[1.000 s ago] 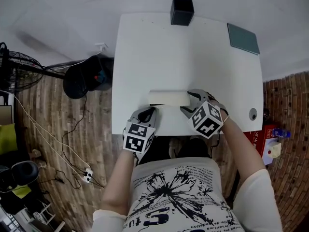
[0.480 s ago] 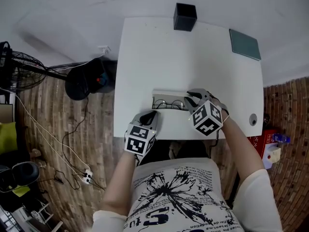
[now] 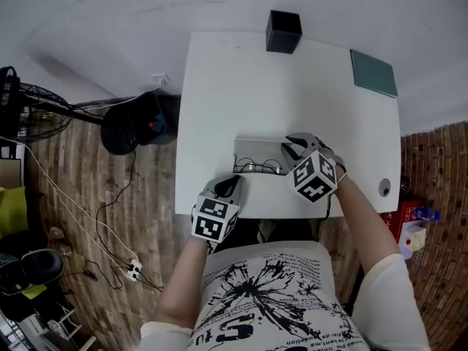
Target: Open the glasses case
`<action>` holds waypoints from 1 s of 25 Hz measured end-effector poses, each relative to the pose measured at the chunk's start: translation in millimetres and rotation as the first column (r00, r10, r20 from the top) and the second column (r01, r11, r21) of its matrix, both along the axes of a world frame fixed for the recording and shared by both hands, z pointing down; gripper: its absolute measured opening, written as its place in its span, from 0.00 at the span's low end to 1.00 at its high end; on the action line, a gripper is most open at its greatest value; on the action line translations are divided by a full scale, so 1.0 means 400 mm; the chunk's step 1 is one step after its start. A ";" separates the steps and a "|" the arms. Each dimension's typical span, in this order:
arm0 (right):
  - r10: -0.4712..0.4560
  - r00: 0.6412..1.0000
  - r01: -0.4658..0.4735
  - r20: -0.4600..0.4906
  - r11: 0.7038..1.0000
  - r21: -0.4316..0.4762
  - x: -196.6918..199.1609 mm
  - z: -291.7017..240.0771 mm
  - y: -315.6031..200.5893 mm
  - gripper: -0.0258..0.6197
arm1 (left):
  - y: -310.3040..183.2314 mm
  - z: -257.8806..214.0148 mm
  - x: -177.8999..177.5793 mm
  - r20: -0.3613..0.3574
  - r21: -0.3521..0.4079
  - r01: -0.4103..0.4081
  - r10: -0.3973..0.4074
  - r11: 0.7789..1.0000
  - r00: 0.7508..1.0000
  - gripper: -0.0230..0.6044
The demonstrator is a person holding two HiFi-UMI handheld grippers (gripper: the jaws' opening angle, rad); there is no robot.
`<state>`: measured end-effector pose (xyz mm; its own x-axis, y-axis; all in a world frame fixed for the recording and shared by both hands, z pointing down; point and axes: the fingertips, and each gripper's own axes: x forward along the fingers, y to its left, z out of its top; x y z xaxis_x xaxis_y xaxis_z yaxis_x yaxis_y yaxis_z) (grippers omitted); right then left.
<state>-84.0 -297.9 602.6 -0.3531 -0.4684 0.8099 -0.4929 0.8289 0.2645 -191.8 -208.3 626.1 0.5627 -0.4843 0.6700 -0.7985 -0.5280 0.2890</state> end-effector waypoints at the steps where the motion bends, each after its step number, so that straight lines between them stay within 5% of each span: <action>1: -0.001 1.000 0.001 0.000 1.000 0.003 0.000 0.002 -0.003 0.17 | -0.001 0.000 0.000 0.000 0.000 -0.002 0.002 1.000 1.000 0.06; 15: 0.066 0.997 -0.065 0.036 0.997 -0.034 0.009 0.023 -0.041 0.23 | -0.017 0.000 -0.002 -0.010 -0.010 -0.010 0.010 1.000 1.000 0.06; 18: 0.097 0.995 -0.095 0.038 0.994 -0.047 0.018 0.018 -0.040 0.31 | -0.015 -0.001 0.000 -0.008 -0.010 -0.016 0.016 1.000 1.000 0.06; 25: 0.167 0.977 -0.172 0.130 0.985 0.028 0.010 -0.084 -0.039 0.32 | -0.031 -0.041 -0.033 0.017 0.033 -0.002 0.001 0.999 1.000 0.06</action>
<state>-80.0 -313.6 568.9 -0.3645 -0.5605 0.7436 -0.6573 0.7205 0.2208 -205.0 -220.5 609.8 0.5523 -0.5058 0.6627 -0.8024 -0.5382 0.2579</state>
